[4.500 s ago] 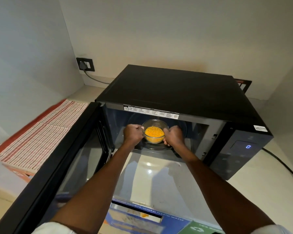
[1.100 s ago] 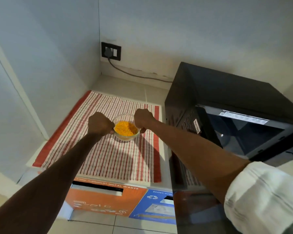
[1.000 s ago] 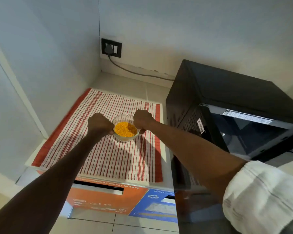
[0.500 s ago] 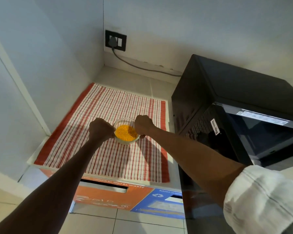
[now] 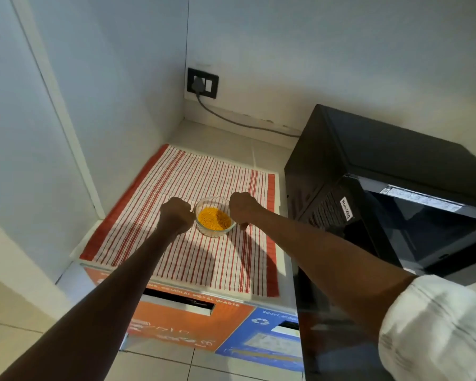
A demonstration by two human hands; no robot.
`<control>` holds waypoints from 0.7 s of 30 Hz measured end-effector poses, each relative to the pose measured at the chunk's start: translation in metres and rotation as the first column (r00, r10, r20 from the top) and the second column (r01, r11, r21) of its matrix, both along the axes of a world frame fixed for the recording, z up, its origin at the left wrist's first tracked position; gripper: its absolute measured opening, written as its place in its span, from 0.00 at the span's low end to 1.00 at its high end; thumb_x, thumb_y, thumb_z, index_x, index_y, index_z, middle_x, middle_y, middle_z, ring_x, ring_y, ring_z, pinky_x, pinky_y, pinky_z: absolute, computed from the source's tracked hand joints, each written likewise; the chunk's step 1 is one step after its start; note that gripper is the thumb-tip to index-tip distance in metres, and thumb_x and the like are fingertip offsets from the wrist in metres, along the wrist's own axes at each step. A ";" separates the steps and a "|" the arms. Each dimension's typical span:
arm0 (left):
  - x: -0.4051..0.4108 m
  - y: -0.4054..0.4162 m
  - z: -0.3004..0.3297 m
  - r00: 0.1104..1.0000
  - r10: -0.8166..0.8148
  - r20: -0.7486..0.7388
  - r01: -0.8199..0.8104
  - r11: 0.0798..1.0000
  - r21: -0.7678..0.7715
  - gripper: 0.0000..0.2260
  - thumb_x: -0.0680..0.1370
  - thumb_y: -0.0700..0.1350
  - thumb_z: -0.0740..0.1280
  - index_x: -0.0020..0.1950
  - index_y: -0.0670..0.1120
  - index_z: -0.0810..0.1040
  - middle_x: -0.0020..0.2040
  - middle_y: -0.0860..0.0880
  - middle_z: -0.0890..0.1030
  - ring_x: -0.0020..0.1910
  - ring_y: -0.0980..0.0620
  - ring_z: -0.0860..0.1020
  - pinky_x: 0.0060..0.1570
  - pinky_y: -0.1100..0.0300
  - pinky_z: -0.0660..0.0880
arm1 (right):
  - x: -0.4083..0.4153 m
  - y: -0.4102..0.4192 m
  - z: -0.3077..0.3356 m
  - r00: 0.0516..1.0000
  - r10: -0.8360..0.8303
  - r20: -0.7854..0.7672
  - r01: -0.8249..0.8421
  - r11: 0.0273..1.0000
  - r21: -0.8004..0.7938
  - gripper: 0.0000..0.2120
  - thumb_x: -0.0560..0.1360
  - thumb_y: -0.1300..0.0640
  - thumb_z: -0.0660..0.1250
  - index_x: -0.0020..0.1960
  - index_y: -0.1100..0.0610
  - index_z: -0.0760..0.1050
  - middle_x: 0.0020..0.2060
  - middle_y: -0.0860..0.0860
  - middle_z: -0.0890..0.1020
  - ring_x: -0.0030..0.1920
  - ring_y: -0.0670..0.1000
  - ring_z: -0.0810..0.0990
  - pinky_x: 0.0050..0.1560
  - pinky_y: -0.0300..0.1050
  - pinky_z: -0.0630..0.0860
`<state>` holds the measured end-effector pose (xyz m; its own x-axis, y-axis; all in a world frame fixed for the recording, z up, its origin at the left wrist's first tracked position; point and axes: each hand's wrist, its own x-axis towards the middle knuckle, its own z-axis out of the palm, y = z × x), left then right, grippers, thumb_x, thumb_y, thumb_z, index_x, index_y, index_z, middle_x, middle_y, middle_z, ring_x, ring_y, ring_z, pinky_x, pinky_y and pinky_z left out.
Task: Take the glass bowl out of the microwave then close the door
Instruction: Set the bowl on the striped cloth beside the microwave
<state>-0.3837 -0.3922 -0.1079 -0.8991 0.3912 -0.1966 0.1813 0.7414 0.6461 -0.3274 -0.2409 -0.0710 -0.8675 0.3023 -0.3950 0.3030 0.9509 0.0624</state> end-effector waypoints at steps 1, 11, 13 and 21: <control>0.002 -0.001 0.005 1.000 0.017 0.010 -0.017 1.000 0.023 0.11 0.77 0.40 0.63 0.54 0.35 0.81 0.53 0.38 0.83 0.55 0.39 0.80 0.53 0.51 0.76 | 0.003 0.001 0.004 1.000 0.016 -0.017 -0.016 1.000 0.001 0.05 0.74 0.65 0.66 0.40 0.66 0.74 0.30 0.50 0.73 0.27 0.49 0.72 0.28 0.38 0.66; 0.039 0.006 0.065 0.976 -0.016 -0.216 0.074 0.961 0.266 0.12 0.77 0.36 0.63 0.56 0.36 0.83 0.58 0.38 0.83 0.59 0.41 0.79 0.61 0.48 0.73 | 0.048 0.001 0.094 0.949 -0.066 -0.308 0.031 0.993 -0.114 0.01 0.70 0.68 0.69 0.41 0.65 0.78 0.36 0.55 0.82 0.40 0.54 0.83 0.35 0.44 0.76; 0.051 0.011 0.080 0.979 0.009 -0.204 0.067 0.930 0.360 0.12 0.77 0.36 0.64 0.58 0.36 0.81 0.59 0.38 0.83 0.59 0.41 0.80 0.63 0.47 0.74 | 0.057 0.006 0.108 0.902 -0.099 -0.420 0.055 0.992 -0.116 0.13 0.66 0.72 0.70 0.30 0.60 0.71 0.26 0.52 0.76 0.28 0.49 0.78 0.26 0.40 0.72; 0.104 0.026 0.116 0.989 -0.011 -0.145 0.086 0.848 0.523 0.10 0.74 0.40 0.70 0.51 0.34 0.82 0.51 0.34 0.84 0.53 0.38 0.81 0.58 0.43 0.77 | 0.130 0.042 0.150 0.661 -0.197 -0.724 0.072 0.977 -0.200 0.03 0.73 0.64 0.68 0.42 0.58 0.76 0.33 0.47 0.74 0.31 0.43 0.75 0.27 0.32 0.67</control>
<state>-0.2793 -0.3662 0.0083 -0.8790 0.4457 0.1697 0.3188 0.2845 0.9041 -0.1975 -0.1990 0.0790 -0.8464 0.4349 0.3073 0.3155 0.8744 -0.3686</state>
